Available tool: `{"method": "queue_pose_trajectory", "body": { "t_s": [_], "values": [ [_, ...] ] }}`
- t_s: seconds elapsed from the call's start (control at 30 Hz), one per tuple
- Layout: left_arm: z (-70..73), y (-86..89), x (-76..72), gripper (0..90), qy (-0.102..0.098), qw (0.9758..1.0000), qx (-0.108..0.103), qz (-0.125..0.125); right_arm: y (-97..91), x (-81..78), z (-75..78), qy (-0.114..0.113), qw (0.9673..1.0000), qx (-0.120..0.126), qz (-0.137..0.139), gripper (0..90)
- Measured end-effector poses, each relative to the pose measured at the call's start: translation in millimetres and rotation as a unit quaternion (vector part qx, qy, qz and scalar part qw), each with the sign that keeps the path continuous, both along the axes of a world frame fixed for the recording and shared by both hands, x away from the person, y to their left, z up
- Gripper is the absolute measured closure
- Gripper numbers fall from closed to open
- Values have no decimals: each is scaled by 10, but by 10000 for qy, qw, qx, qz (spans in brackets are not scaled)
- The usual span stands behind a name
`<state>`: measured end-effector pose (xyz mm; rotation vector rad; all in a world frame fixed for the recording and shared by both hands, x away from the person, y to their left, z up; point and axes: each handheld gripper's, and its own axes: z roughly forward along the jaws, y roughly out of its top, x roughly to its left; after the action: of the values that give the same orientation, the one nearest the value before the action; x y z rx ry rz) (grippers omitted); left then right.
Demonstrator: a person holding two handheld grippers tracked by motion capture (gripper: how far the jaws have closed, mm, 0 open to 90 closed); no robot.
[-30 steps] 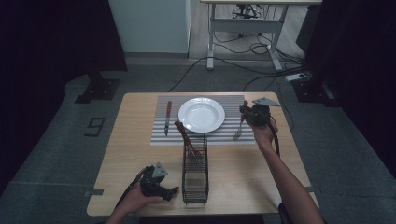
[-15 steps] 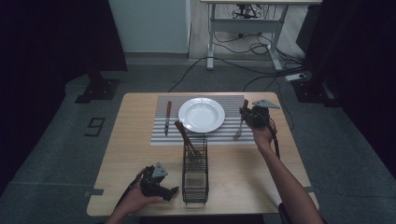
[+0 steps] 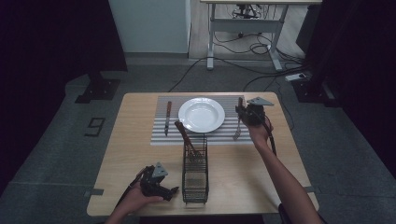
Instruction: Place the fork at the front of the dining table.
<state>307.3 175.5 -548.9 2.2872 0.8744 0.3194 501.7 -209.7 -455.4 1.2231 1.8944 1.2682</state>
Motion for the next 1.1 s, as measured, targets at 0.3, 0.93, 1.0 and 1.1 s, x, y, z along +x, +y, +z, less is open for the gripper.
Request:
{"method": "queue_pose_trajectory", "body": {
  "t_s": [0.3, 0.93, 1.0, 1.1],
  "values": [
    [-1, -2, -2, 0, -4, 10000, -8, 5, 151, 191, 2, 201, 9996, -178, -43, 794],
    [-1, -1, -2, 0, -3, 10000, -9, 5, 295, 594, -105, 709, 9963, -426, -231, 793],
    [-1, -1, -2, 0, -2, 10000, -10, 6, 304, 627, -115, 760, 9958, -454, -224, 792],
    [0, 0, -1, 0, -1, 10000, 0, 0, 331, 678, -135, 839, 9950, -491, -213, 792]
  ]
}}
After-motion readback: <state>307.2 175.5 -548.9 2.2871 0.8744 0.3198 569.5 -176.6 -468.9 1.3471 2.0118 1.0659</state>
